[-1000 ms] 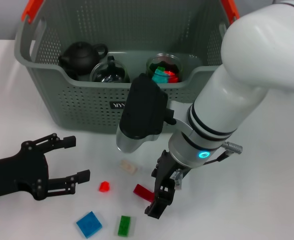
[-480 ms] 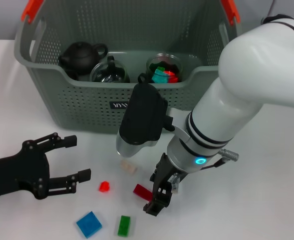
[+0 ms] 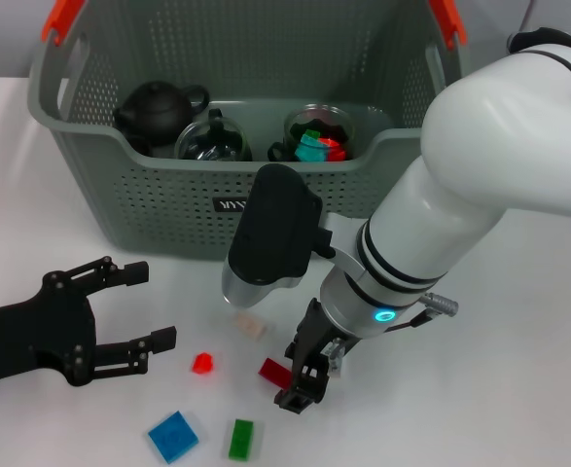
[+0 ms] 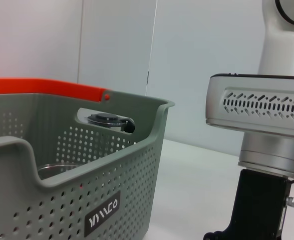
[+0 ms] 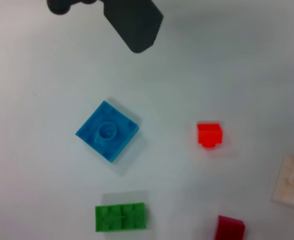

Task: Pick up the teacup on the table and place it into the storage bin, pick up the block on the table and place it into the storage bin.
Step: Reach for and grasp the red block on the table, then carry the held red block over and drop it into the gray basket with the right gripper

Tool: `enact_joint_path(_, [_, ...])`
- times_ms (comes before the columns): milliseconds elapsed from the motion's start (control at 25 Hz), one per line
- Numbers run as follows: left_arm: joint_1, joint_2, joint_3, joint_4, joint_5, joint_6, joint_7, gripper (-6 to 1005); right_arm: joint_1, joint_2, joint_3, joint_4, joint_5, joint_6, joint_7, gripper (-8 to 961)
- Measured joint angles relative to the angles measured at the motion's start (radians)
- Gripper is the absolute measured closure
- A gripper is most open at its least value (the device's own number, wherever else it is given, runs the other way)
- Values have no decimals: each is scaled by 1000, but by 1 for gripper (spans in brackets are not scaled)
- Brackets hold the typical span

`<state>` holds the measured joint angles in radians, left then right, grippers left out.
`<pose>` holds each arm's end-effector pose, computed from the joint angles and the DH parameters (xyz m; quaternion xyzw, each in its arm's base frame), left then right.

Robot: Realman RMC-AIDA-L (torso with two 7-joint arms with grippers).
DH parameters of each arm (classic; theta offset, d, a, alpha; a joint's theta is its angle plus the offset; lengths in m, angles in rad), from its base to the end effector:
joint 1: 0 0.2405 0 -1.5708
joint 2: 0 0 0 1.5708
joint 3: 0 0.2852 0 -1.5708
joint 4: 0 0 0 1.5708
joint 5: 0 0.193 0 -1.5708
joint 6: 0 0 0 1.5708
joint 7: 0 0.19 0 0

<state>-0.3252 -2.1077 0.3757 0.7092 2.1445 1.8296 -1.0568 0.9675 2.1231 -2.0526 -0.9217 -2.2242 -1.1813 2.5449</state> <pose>-0.3071 0.2621 -0.0286 -0.9296 -0.1653 -0.2762 0.1796 0.1455 0.3262 -0.2010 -0.9678 0.1040 -0.2285 0.0190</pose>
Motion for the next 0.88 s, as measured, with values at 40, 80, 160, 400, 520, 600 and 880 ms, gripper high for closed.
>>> enact_joint_path(40, [0, 0, 0, 0, 0, 0, 0, 122, 0, 0, 0, 1, 0, 2, 0, 342])
enact_joint_path(80, [0, 0, -1, 0, 0, -1, 0, 122, 0, 0, -2, 6, 0, 6, 0, 366])
enact_joint_path(160, [0, 0, -1, -1, 0, -1, 0, 122, 0, 0, -4, 9, 0, 9, 0, 375])
enact_joint_path(400, [0, 0, -1, -2, 0, -3, 0, 122, 2, 1, -16, 25, 0, 17, 6, 402])
enact_joint_path(520, [0, 0, -1, -4, 0, -3, 0, 122, 5, 1, -16, 28, 1, 16, 23, 504])
enact_joint_path(600, [0, 0, -1, -4, 0, -3, 0, 122, 5, 0, -15, 24, 1, 10, 29, 601])
enact_joint_path(880, [0, 0, -1, -4, 0, -3, 0, 122, 2, -5, -13, -2, 3, -15, 31, 756])
